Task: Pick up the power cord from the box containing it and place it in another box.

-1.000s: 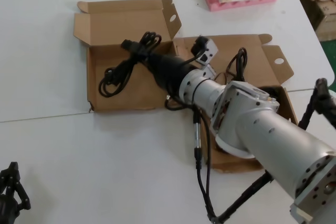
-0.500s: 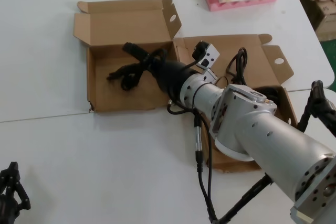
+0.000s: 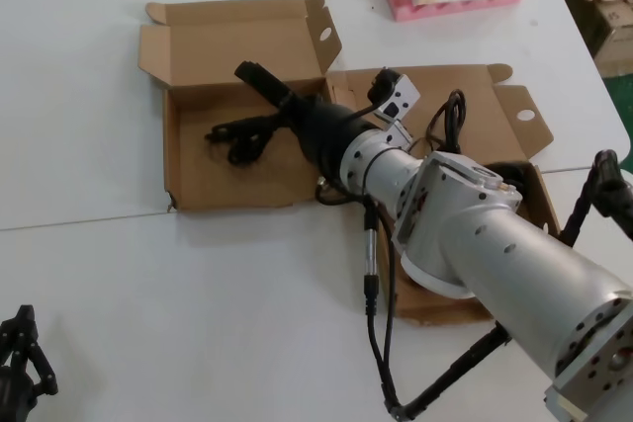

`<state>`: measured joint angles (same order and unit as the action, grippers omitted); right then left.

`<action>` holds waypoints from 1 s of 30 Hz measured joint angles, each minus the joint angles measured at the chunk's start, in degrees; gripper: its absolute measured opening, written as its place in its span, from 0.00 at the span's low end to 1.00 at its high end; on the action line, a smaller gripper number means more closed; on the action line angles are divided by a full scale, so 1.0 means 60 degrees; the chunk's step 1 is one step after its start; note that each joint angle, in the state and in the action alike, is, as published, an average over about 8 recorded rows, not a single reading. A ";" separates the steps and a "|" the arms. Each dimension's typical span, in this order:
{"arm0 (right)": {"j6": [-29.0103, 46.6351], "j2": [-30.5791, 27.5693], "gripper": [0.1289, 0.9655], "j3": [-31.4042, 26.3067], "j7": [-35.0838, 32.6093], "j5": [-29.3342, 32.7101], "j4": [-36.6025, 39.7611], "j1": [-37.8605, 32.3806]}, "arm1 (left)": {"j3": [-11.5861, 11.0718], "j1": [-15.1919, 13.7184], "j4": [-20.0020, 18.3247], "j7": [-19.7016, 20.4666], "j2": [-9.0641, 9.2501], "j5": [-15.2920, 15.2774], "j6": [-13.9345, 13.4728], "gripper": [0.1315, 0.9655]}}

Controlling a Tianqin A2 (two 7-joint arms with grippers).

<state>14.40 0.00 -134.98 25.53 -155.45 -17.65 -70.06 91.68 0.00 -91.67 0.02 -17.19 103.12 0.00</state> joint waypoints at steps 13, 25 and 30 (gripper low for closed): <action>-0.0205 0.0000 0.96 0.1836 0.0000 0.3122 -0.0738 0.0461 | 0.0000 0.0000 0.0000 0.0000 0.0000 0.0000 0.0000 0.04; 0.1648 -0.0221 1.00 0.6269 0.0000 0.6445 -0.3290 0.2008 | 0.0000 0.0000 0.0000 0.0000 0.0000 0.0000 0.0000 0.04; 0.2126 -0.0704 1.00 0.6842 0.0000 0.7011 -0.4943 0.3025 | 0.0000 0.0000 0.0000 0.0000 0.0000 0.0000 0.0000 0.04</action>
<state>27.16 -4.22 -93.93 25.54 -113.39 -47.31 -51.91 91.68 0.00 -91.67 0.02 -17.19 103.11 0.00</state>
